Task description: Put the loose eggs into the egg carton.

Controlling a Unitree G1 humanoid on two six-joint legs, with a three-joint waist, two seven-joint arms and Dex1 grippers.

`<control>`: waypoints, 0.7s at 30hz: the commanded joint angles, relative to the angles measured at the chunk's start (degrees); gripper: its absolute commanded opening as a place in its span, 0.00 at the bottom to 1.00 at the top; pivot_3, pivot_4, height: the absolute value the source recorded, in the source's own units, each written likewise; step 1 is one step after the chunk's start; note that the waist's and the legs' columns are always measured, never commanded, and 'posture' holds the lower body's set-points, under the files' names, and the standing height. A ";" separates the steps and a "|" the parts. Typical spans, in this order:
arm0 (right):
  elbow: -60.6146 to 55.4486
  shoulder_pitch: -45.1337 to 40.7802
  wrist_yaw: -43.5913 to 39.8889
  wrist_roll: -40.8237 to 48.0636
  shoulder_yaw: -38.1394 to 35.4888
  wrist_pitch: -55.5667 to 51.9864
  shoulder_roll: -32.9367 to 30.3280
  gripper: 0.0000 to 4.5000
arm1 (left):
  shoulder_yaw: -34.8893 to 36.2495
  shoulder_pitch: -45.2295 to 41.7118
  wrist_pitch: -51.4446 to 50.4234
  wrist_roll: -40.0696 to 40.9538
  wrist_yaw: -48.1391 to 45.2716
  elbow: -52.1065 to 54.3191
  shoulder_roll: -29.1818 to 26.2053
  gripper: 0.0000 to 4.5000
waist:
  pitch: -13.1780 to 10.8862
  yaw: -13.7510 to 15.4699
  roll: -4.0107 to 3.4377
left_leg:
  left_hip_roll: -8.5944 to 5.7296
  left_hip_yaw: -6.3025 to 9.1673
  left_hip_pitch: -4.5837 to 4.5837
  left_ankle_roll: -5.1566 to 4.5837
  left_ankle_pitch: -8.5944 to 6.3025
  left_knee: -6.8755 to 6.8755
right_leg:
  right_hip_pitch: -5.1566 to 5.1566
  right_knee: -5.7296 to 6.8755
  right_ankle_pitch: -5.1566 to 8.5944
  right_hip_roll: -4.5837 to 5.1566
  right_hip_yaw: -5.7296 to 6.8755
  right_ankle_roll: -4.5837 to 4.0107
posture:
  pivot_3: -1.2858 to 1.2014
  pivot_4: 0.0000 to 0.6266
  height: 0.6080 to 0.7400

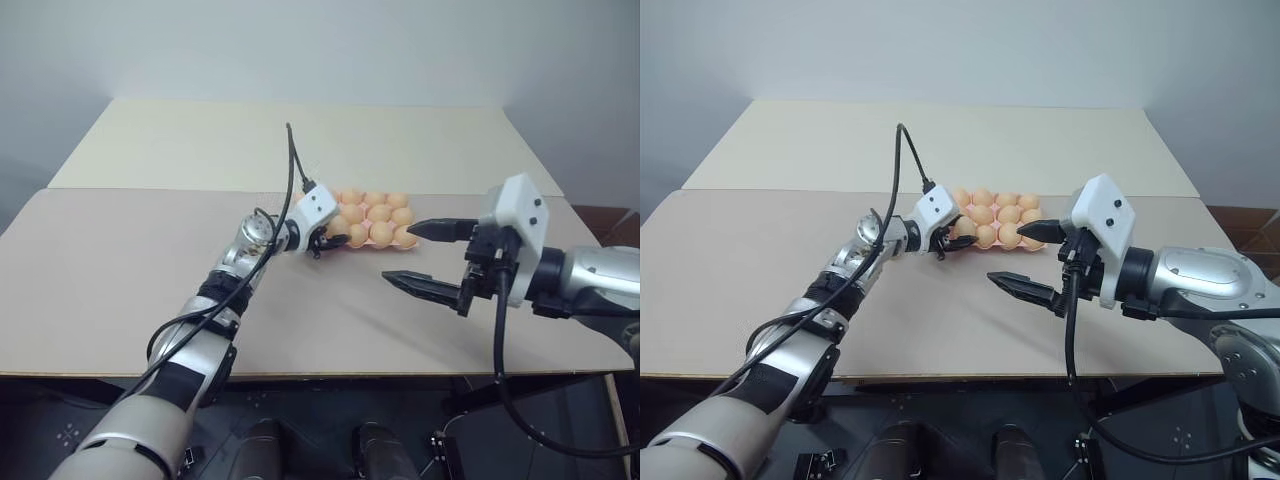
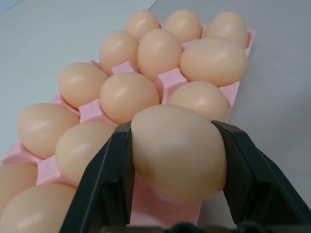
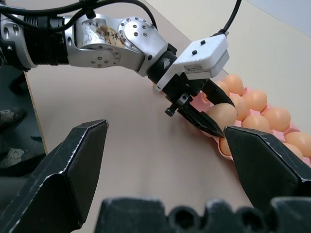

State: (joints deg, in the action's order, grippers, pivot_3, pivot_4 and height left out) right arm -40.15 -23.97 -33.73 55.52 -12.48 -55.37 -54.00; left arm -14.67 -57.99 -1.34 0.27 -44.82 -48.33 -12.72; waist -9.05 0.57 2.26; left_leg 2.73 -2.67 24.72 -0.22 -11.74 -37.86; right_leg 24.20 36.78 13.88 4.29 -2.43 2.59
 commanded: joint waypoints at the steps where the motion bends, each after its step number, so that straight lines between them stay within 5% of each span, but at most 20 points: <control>1: -1.40 -0.47 0.42 1.34 -2.74 0.14 -1.31 1.00 | 2.03 -1.76 1.40 0.53 -0.80 0.53 0.39 0.63 | 0.00 -0.02 0.00 | 0.00 0.00 0.00 0.00 0.00 0.00 | 0.00 0.00 0.00 0.00 0.00 0.00 | 0.52 0.24 1.00; 7: -1.21 -0.15 0.44 1.87 -2.73 0.52 -1.80 1.00 | 4.41 -0.27 -0.78 1.00 -2.18 5.35 -1.61 0.99 | 0.00 -0.08 0.00 | 0.00 0.01 -0.01 0.00 0.00 0.00 | 0.00 0.01 0.00 0.00 0.01 0.00 | 0.52 0.24 1.00; 21: -2.39 0.23 1.79 3.65 -1.97 0.84 -0.73 1.00 | 15.10 16.91 -24.18 5.35 8.12 40.83 -9.52 0.99 | 0.01 -0.57 -0.01 | 0.03 0.06 -0.09 0.00 0.00 -0.01 | -0.04 0.14 0.00 0.00 0.00 0.01 | 0.52 0.24 1.00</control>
State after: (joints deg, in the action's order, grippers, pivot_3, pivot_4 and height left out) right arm -41.32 -23.28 -32.28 57.82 -13.08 -55.36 -54.83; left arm -0.77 -41.67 -22.55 4.66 -38.65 -11.78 -22.22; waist -9.05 0.00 2.24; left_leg 2.75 -2.61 24.61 -0.22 -11.73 -37.88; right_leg 24.14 36.92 13.87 4.29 -2.42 2.60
